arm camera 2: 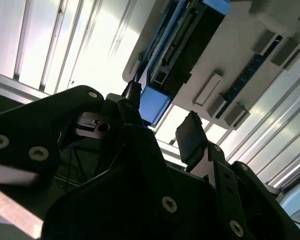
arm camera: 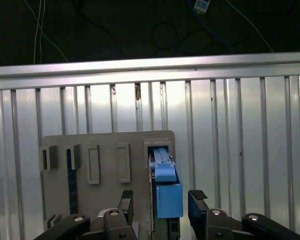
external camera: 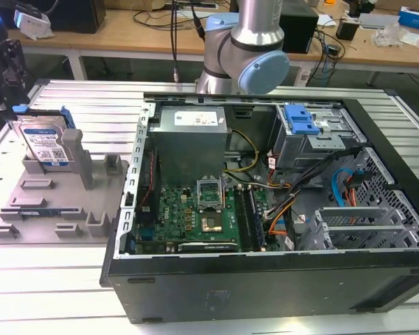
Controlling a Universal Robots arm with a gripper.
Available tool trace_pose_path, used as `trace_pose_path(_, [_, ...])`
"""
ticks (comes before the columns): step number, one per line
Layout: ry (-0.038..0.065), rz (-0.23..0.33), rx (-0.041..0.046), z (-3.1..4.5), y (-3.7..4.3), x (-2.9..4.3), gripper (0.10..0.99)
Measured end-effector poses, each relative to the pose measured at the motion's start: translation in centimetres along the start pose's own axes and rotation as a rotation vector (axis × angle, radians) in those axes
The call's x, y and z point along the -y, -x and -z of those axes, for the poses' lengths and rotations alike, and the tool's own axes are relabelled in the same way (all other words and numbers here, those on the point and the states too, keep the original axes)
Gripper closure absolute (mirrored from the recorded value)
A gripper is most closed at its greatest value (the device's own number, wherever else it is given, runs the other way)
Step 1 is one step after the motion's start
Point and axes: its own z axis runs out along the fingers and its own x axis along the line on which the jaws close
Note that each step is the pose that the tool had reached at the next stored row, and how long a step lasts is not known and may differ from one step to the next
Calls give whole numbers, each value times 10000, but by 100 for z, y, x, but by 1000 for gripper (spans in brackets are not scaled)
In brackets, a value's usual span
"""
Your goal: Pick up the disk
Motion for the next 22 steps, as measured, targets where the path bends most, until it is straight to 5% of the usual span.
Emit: trace_pose_path(22, [-2, 118, -3, -169, 41, -13, 529])
